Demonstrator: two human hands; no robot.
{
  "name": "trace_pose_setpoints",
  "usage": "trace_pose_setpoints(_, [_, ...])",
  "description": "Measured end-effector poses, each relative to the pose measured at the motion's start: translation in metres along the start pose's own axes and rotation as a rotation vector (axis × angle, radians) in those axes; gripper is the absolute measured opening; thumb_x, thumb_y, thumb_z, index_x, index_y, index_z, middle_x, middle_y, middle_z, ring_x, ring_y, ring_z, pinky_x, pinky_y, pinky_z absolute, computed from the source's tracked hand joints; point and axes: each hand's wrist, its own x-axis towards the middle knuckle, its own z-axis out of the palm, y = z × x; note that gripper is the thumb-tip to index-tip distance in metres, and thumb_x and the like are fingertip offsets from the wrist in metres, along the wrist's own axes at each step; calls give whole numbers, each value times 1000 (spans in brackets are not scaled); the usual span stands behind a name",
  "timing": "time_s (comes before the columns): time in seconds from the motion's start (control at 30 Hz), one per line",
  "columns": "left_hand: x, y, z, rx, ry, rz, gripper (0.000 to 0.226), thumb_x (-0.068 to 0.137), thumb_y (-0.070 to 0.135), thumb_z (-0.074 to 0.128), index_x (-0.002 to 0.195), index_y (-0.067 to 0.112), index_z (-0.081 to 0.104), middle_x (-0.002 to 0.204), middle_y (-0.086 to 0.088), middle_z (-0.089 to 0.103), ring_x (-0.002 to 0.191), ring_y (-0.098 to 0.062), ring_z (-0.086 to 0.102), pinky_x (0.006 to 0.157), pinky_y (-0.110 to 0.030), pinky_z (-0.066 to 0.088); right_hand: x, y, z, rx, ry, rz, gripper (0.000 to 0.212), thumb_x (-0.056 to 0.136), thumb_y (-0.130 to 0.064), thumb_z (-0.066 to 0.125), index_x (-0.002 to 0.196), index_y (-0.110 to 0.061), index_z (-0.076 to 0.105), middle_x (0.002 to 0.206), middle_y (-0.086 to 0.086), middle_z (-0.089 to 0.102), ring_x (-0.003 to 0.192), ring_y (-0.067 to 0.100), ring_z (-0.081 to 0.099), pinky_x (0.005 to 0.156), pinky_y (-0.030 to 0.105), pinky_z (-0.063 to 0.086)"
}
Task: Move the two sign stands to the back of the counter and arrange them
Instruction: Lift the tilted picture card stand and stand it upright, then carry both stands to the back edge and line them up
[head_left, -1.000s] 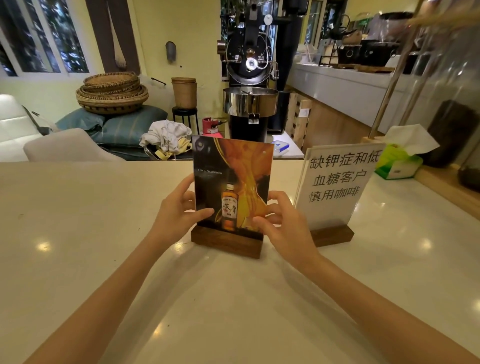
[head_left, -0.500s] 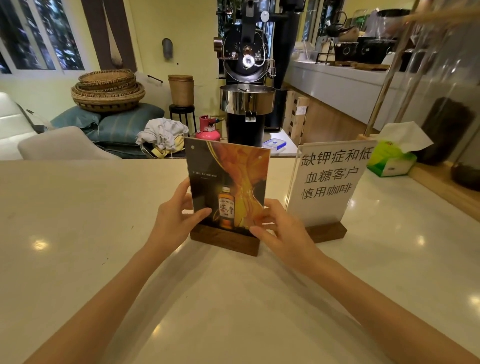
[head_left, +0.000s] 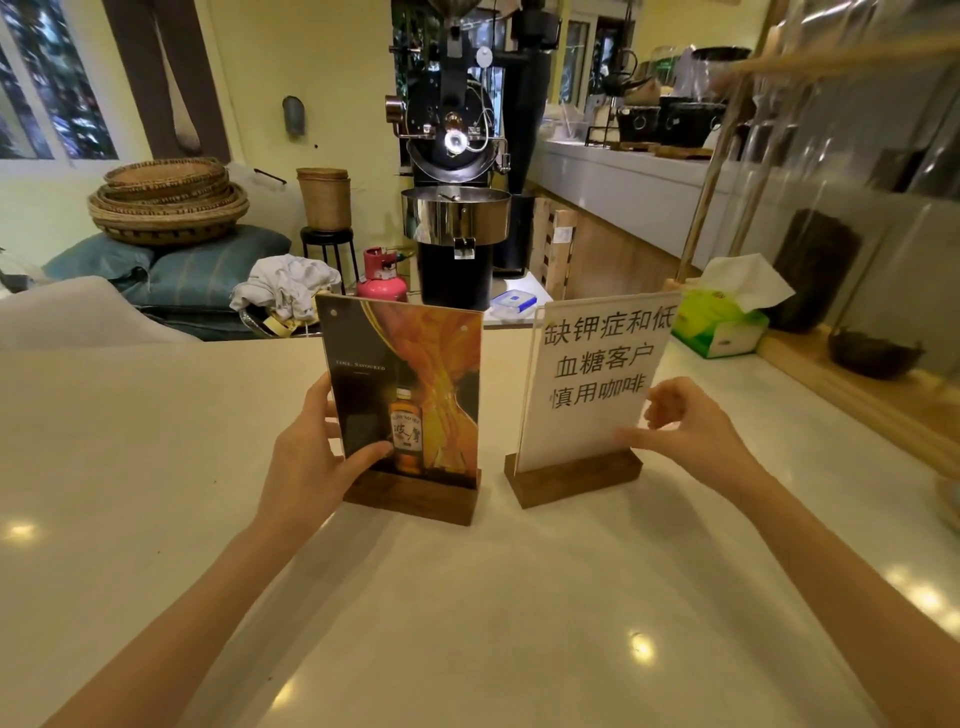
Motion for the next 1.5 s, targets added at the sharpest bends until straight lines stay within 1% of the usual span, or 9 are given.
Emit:
trace_pose_setpoints(0.13, [1,3,1,-4,-2,-9,77,69,14,75,132,14,31,117,-16,60,90,-16,51,68,-22,43,5,0,8,224,-180,-18,56,74,-13,72,124,-20,48,116,-7,57,108,19,54,90,36,48])
trace_pose_setpoints(0.33, [13,9,9,9,-59,-26,73,68,16,75,128,11,33,116,-15,59,89,-16,51,75,-29,43,10,5,1,359,-243,-64,39,69,-2,73,99,-25,66,103,-9,69,100,15,64,82,30,54])
trace_pose_setpoints(0.57, [42,25,44,-11,-161,10,73,69,16,75,128,10,33,118,-15,58,91,-16,51,75,-29,43,11,20,-25,307,-184,-38,42,69,0,72,98,-29,65,99,-11,68,94,11,64,68,24,57])
trace_pose_setpoints(0.77, [69,52,96,-58,-261,58,70,70,16,74,126,9,34,121,-15,57,94,-20,53,78,-32,46,7,41,-61,232,-52,-1,41,70,-1,72,104,-23,64,94,-15,65,84,4,61,59,16,55])
trace_pose_setpoints(0.93, [95,83,152,-104,-359,61,72,67,17,76,126,11,35,124,-16,55,108,-31,56,85,-41,48,9,68,-100,149,122,73,41,67,-5,76,106,-13,67,102,-5,65,93,16,62,81,33,54])
trace_pose_setpoints(1.07, [114,110,199,-136,-448,79,73,66,19,77,126,13,34,124,-15,54,105,-28,56,83,-42,51,13,88,-125,139,253,107,38,67,-6,76,103,-17,68,100,-7,65,90,13,61,69,24,53])
trace_pose_setpoints(1.17, [122,131,234,-183,-490,85,74,66,19,77,125,13,34,124,-13,53,100,-24,54,84,-42,50,18,105,-139,146,372,150,39,66,-6,77,101,-20,67,107,-1,69,92,13,62,80,34,54])
trace_pose_setpoints(1.33, [137,163,287,-238,-536,116,71,68,18,76,125,10,34,127,-16,51,111,-35,54,90,-48,49,26,119,-163,90,495,258,38,66,-8,77,103,-11,68,112,6,70,98,20,64,87,44,53])
trace_pose_setpoints(1.5, [148,191,333,-295,-604,119,70,71,14,73,127,11,31,134,-16,47,120,-34,48,98,-49,45,32,130,-187,31,589,274,38,67,-9,77,104,-10,68,114,7,69,91,15,61,76,30,52])
